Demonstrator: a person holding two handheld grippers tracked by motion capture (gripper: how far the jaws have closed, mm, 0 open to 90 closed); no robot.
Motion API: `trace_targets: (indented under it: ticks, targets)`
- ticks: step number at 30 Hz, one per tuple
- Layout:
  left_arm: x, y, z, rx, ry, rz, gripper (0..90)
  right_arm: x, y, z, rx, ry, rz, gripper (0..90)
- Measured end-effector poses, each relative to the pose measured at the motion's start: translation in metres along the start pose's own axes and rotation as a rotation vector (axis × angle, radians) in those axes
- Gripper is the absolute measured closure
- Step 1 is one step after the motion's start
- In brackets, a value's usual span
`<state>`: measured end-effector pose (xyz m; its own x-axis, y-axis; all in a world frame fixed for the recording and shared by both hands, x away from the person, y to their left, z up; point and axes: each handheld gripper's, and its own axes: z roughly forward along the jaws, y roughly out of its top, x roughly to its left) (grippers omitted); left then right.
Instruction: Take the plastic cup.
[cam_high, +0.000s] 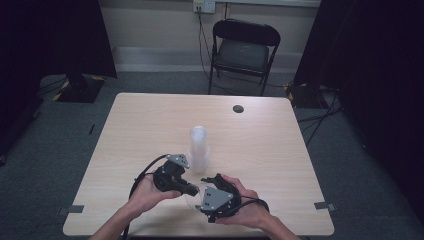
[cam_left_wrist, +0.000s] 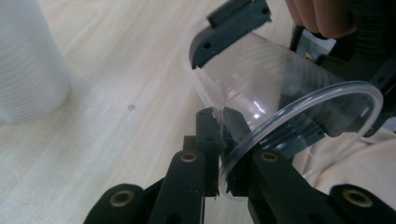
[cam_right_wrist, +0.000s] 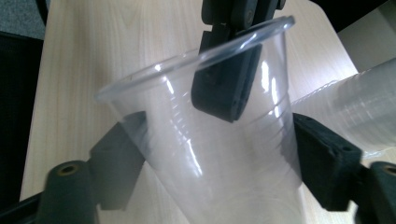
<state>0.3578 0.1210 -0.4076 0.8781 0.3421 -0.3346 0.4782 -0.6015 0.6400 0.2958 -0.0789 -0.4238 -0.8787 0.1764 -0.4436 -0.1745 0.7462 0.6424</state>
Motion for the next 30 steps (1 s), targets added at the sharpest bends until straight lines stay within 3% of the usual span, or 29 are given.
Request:
trace_targets:
  ticks: [3,8,13,21,29,30]
  targets:
    - [0.002,0.0,-0.001,-0.032,0.001,0.004,85.6,-0.002,0.0,-0.001,-0.018,-0.008,0.02,29.2]
    - [0.003,-0.001,-0.003,-0.067,0.019,-0.024,82.5,-0.006,0.0,-0.001,-0.034,-0.009,0.044,31.5]
    - [0.002,-0.002,-0.005,-0.087,0.021,-0.018,79.6,-0.008,-0.002,-0.002,-0.048,-0.01,0.057,33.0]
    - [0.0,-0.002,-0.004,-0.117,0.032,-0.023,71.9,-0.015,-0.008,-0.003,-0.079,-0.017,0.134,33.8]
    - [-0.001,-0.005,-0.011,-0.194,0.097,-0.011,57.4,-0.021,-0.013,-0.004,-0.096,-0.017,0.199,34.2]
    - [-0.002,-0.006,-0.013,-0.225,0.112,-0.008,55.3,-0.022,-0.013,-0.004,-0.098,-0.016,0.206,34.1]
